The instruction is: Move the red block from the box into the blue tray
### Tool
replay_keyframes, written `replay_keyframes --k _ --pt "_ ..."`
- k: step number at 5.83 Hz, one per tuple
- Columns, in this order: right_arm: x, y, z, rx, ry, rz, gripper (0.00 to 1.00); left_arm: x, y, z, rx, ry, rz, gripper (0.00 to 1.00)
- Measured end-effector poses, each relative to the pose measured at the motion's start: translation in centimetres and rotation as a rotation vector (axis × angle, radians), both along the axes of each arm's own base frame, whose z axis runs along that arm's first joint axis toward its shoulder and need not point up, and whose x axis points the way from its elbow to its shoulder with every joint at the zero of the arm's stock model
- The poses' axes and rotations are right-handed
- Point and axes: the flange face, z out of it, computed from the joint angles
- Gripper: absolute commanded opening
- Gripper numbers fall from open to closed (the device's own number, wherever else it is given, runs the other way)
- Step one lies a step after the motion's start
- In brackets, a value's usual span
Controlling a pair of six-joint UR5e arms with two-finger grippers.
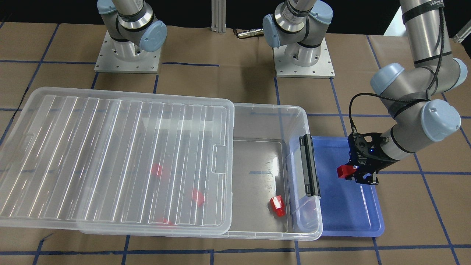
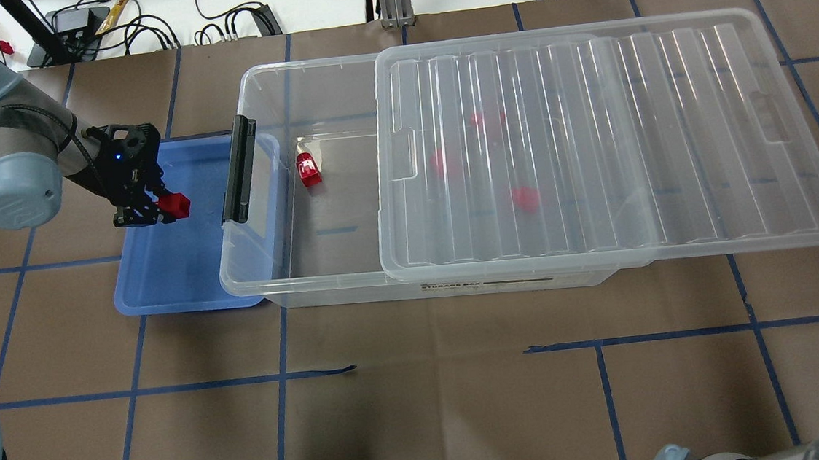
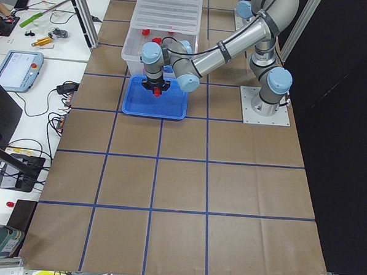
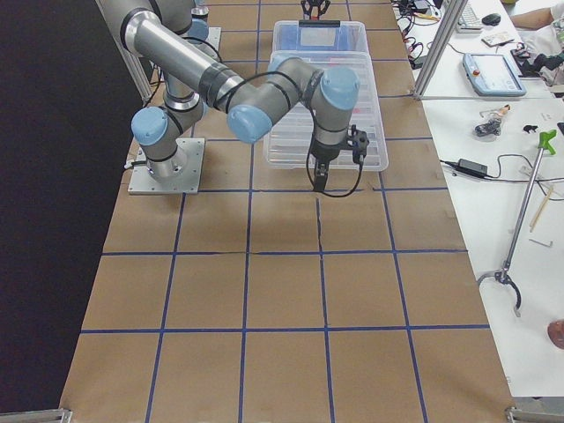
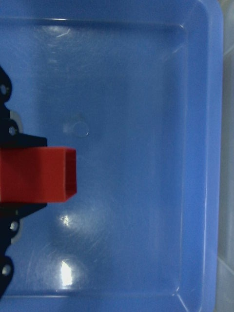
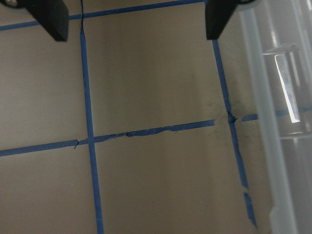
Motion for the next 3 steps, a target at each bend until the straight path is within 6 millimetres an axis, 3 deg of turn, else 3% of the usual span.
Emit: replay_keyframes --k 1,2,3 --pt "-0.7 0.4 -2.6 0.020 -0.004 -0.009 1.00 0.0 -0.5 -1.8 0.001 0.029 0.004 0.17" --pt "-0.4 0.8 -4.2 0.027 -0.010 -0.012 1.00 0.0 -0.8 -3.0 0.007 0.040 0.016 0.68" --pt "0.1 0.7 -5.2 0.019 -0.019 -0.010 1.00 0.1 -1.1 -3.7 0.011 0.042 0.024 0.98"
